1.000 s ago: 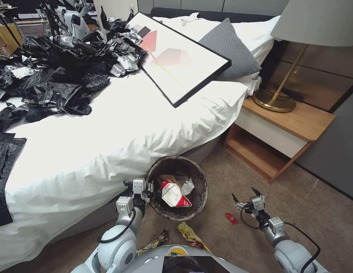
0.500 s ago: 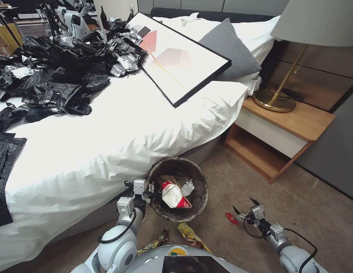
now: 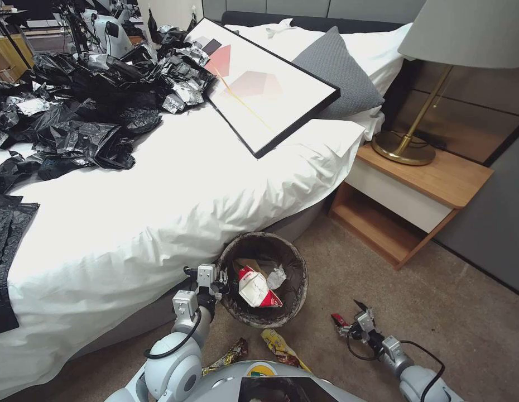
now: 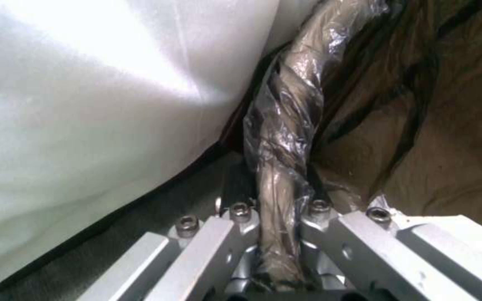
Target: Pick up the trash bin, then pick up the garbage from the floor and place it into the trash bin.
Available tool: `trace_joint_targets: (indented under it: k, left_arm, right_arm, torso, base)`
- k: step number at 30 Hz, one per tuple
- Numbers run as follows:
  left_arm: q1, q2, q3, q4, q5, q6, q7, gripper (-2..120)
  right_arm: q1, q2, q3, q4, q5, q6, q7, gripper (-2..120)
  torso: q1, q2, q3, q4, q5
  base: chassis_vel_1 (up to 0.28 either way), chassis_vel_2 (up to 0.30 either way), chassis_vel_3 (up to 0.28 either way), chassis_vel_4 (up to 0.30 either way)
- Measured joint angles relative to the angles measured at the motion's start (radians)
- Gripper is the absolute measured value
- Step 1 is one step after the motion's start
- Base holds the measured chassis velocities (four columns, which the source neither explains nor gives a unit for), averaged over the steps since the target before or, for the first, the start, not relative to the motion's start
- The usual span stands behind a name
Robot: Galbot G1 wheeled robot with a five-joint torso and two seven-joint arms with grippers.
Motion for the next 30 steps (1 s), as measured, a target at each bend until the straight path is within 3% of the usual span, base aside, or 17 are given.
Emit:
trace_joint_targets:
  k: [30]
  left_arm:
    - [-0.013,0.0,-0.005,0.008,-0.005,-0.002,0.001,2]
  right_arm:
    - [0.088,0.073,-0.05,-0.187,-0.051,0.037,-0.041,100]
  torso:
    - [0.0,0.0,0.0,0.0,-0.0005]
  base:
    - [0.0,0.0,0.0,0.0]
